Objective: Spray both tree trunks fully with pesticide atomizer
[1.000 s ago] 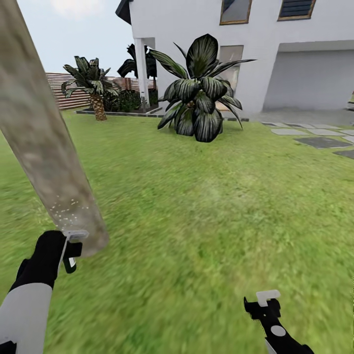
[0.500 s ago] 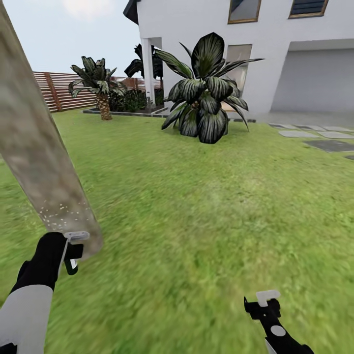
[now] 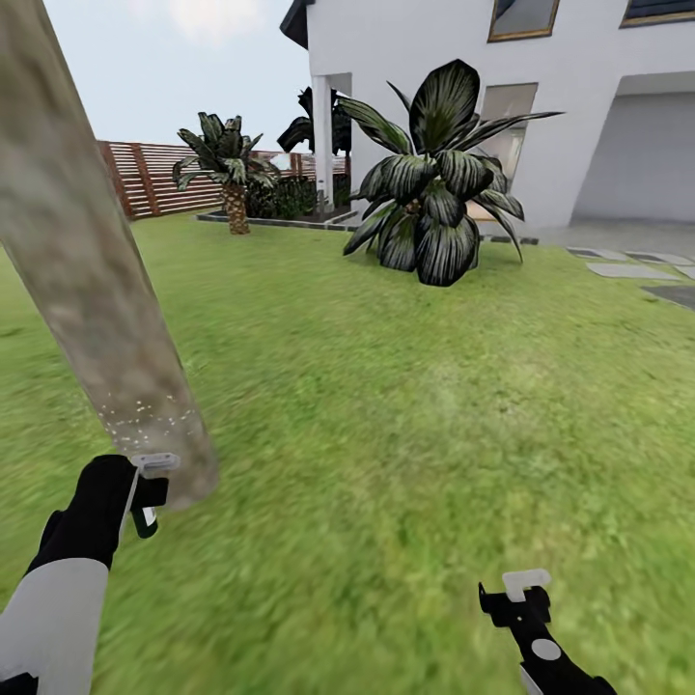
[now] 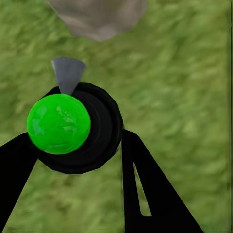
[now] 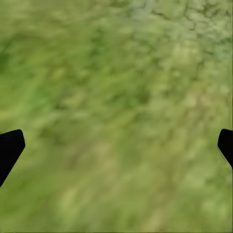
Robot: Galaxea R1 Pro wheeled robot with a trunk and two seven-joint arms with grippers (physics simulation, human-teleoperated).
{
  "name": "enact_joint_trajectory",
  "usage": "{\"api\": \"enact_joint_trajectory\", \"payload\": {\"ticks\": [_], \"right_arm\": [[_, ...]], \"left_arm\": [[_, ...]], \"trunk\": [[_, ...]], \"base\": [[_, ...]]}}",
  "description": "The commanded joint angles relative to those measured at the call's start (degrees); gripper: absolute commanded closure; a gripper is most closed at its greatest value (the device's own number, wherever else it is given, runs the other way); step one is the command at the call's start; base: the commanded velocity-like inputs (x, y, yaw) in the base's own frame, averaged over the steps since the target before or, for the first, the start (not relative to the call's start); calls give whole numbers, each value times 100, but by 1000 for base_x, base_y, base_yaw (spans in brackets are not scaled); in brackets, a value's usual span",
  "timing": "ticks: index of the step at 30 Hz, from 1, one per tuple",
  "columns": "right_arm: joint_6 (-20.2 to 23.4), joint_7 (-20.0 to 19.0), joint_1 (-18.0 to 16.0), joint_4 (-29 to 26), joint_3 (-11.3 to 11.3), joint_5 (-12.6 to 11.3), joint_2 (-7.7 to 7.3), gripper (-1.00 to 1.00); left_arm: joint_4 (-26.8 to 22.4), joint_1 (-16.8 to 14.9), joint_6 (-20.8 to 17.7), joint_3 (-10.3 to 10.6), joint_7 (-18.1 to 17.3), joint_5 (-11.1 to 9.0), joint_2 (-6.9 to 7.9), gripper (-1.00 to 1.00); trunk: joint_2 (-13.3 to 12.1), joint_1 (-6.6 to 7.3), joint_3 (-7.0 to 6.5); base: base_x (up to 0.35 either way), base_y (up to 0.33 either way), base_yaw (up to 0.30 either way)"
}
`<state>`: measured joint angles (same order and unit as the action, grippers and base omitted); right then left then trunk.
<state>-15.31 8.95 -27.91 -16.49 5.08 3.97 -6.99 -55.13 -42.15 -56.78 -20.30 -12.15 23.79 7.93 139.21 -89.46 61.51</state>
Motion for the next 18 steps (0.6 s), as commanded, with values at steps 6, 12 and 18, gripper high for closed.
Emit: {"api": "enact_joint_trajectory", "payload": {"ticks": [6, 12, 18], "right_arm": [[1, 56, -3, 5, 46, 39, -4, -100], [1, 58, -4, 5, 48, 39, -4, -100], [1, 58, -4, 5, 50, 40, -4, -100]], "left_arm": [[-7, -4, -10, -10, -60, 65, 1, 100], [-15, -4, -8, -17, -60, 65, 7, 100], [-16, -4, -8, -43, -60, 65, 15, 100]], "trunk": [[2, -2, 5], [2, -2, 5], [2, -2, 5]], "base": [[242, -183, 1], [45, -264, 13], [1, -275, 222]]}}
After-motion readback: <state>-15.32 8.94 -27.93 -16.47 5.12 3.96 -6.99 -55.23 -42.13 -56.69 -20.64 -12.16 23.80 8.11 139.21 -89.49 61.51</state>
